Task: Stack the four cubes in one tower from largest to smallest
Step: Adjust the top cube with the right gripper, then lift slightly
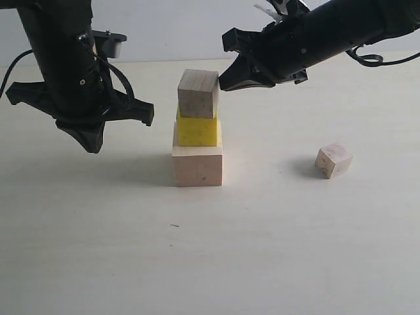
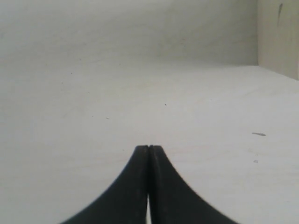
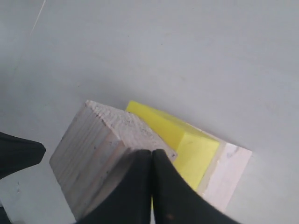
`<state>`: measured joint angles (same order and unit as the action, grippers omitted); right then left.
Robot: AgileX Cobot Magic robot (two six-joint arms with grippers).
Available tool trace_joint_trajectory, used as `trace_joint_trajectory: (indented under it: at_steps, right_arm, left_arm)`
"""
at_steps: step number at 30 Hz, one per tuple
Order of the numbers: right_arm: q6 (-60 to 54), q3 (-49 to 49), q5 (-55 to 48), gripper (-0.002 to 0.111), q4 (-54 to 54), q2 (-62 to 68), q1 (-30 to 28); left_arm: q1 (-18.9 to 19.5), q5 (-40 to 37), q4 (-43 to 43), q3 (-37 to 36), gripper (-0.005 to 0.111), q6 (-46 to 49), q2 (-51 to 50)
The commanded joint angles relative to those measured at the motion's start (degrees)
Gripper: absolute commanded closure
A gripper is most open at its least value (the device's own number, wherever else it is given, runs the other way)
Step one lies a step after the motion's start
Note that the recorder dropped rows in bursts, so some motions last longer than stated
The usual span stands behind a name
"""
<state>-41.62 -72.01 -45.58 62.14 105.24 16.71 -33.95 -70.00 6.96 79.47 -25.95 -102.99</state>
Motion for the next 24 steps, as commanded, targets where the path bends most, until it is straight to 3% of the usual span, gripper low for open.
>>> trace_joint_trajectory:
  at_steps: [1,24]
  right_arm:
    - [-1.62,-0.39,-0.39,0.108,1.24,0.13,-0.37]
    - [-4.63,-0.39,-0.39,0.108,3.82,0.13,-0.37]
  left_arm:
    - [0.16,0.03,0.16,-0.28,0.107,0.20,0.63]
    - [0.16,0.03,0.16,-0.28,0.107,0.47,0.63]
